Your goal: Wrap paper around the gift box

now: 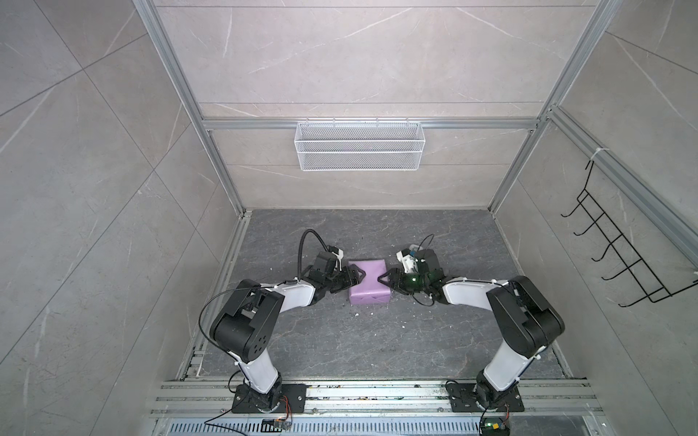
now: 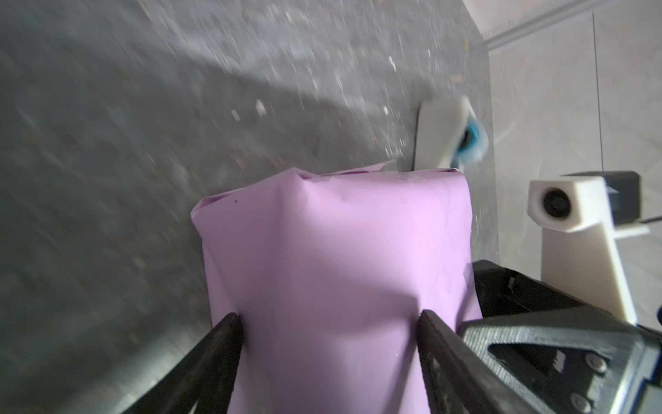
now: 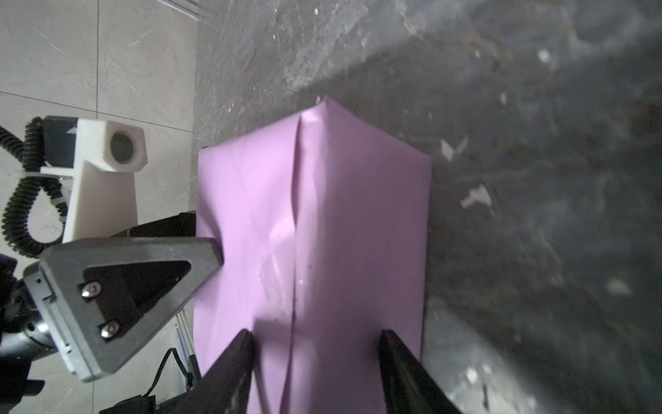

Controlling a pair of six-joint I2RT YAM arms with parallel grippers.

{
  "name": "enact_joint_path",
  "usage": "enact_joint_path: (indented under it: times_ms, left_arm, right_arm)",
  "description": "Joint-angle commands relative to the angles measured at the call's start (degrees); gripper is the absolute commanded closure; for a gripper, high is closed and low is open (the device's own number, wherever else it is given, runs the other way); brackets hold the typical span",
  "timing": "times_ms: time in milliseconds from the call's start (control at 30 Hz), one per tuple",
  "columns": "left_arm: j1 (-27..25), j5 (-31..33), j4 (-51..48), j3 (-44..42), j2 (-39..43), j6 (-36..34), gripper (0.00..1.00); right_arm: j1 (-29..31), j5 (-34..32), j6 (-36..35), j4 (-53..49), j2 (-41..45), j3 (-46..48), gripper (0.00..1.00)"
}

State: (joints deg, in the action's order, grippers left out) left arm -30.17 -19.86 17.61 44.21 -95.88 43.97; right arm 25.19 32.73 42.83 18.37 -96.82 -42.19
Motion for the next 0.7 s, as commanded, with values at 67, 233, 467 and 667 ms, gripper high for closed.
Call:
enact_joint_path:
  times_ms: [67,233,467,667]
  left_arm:
    - [-0.1,3.2,-1.2,-1.4,5.8,-1.3,0.19]
    - [1.8,11.8,-8.6,0.0,12.4,-10.1,0.15]
    - [3.6,40.4,-13.5,-3.8,26.4,-26.5,0.08]
    - [9.9,48.9,-8.3,-8.4,31.7,-32.1,0.0]
  right_arm:
    - [-1.1,-4.8,-2.6,-4.5,7.2,3.4,0.35]
    - [-4.7,-16.8,-12.5,-19.1,18.4,2.0,0.28]
    - [-7.0,-42.3,-25.5,-31.7,29.6,-2.4,0.1]
    - [-8.9,-55.6,-29.9,-29.4,28.5,-3.3,0.01]
